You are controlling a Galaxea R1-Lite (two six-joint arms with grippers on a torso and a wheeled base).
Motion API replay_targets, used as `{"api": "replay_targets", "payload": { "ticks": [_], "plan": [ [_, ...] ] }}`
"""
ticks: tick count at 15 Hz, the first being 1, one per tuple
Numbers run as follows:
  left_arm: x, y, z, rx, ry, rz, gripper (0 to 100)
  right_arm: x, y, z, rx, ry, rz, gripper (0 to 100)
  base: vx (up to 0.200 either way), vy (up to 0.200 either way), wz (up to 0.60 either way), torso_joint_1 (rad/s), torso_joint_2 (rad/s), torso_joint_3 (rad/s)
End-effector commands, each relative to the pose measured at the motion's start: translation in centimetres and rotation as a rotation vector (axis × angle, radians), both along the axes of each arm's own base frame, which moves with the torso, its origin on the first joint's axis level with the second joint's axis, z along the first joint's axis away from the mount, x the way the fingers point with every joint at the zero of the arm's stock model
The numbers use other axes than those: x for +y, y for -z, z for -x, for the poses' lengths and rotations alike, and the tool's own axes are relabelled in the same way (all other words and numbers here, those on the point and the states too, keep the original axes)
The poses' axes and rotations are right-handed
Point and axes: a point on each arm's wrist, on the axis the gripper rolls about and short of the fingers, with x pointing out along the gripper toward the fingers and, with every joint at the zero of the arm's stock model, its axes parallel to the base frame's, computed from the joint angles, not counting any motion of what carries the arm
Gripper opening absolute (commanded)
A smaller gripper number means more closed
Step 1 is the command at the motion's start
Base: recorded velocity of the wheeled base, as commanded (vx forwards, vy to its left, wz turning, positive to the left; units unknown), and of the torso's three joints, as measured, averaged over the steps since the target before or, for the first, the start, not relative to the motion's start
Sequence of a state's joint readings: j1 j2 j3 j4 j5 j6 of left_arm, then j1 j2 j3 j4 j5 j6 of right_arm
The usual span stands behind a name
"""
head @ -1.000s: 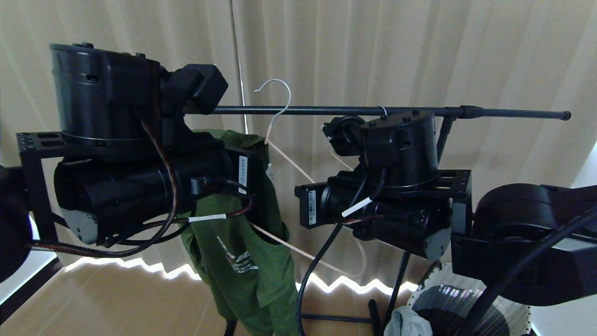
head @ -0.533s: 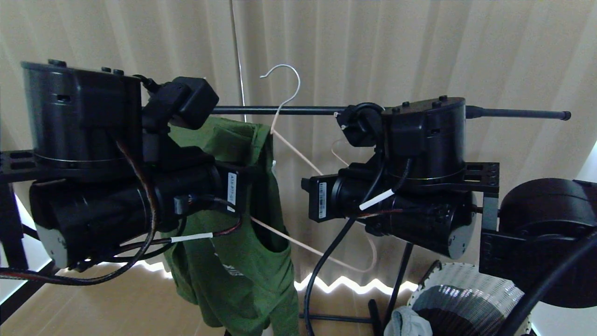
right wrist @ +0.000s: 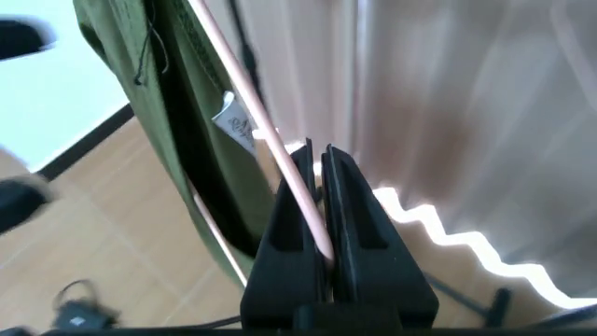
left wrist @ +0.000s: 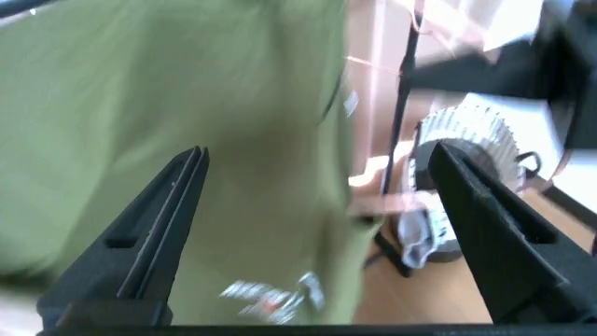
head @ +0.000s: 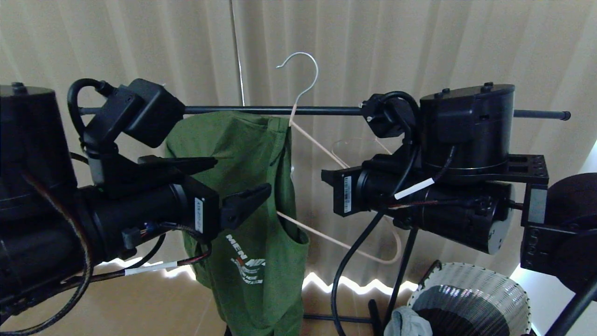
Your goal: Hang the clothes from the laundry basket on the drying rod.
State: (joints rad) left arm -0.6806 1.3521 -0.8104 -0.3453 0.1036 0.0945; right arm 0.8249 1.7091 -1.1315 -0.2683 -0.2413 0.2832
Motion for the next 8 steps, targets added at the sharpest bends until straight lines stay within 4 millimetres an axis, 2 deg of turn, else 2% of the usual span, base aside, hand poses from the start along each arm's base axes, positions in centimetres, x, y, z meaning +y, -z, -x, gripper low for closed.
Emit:
{"api": "replay_targets", "payload": {
  "ticks": [1, 5, 8],
  "plan": [
    [1.0, 0.5, 1.1, -0.016, -0.002, -0.003, 100, -2.0, -0.5, 0.0, -0.021, 0.038, 0.010, 0, 0.000, 0.000, 0.00, 0.000, 0.00, 0.000],
    [2.0, 2.1, 2.6, -0.092, 0.107, -0.049, 100, -5.0, 0.1, 0.2, -0.039, 0.081, 0.091, 0, 0.000, 0.000, 0.00, 0.000, 0.00, 0.000],
    [2.2, 2.1, 2.9, -0.130, 0.140, -0.076, 100, -6.9, 0.3, 0.4, -0.091, 0.103, 0.130, 0, 0.000, 0.000, 0.00, 0.000, 0.00, 0.000]
  ]
}}
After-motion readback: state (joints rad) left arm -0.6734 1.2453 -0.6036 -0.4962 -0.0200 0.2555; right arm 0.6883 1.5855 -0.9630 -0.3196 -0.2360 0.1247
